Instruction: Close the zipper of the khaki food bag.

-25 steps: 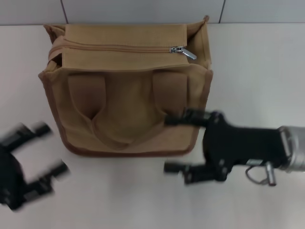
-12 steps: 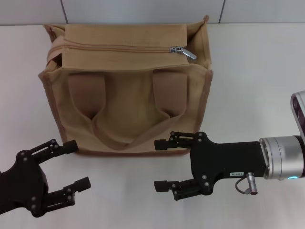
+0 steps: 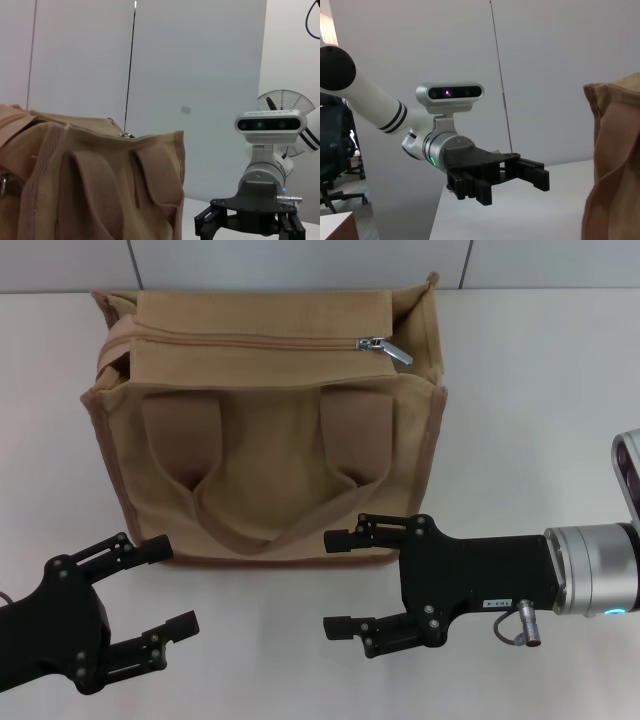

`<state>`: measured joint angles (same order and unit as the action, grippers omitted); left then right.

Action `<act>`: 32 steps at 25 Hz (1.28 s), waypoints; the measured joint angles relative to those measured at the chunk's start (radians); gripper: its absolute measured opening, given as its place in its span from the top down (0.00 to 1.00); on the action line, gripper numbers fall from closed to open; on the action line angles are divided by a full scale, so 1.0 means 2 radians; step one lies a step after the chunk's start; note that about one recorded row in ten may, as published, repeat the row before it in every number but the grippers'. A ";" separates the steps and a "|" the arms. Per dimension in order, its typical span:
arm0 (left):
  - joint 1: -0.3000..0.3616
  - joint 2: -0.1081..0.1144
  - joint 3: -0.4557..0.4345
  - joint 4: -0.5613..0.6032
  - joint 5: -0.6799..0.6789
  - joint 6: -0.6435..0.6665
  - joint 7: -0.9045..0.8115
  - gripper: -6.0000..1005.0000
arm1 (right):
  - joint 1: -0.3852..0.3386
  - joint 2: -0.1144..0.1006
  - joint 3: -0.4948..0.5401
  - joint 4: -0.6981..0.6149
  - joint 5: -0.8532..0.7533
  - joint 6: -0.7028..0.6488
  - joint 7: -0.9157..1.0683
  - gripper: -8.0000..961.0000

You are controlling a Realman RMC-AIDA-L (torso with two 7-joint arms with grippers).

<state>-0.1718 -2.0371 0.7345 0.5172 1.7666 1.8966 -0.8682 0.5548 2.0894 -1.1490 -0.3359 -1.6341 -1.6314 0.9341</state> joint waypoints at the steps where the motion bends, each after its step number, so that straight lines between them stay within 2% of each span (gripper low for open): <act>1: 0.000 -0.001 0.000 0.000 0.000 -0.001 0.000 0.22 | 0.000 0.000 0.000 0.000 0.000 0.000 0.000 0.12; 11: -0.003 -0.005 0.002 0.001 0.000 -0.002 0.000 0.22 | 0.000 0.000 0.001 0.000 0.001 0.000 0.000 0.12; 32: -0.003 -0.005 0.003 0.001 0.000 -0.006 0.000 0.22 | -0.001 0.001 0.000 0.005 0.005 0.000 0.000 0.12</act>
<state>-0.1775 -2.0479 0.7409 0.5185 1.7675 1.8839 -0.8682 0.5537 2.0908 -1.1493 -0.3260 -1.6238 -1.6320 0.9342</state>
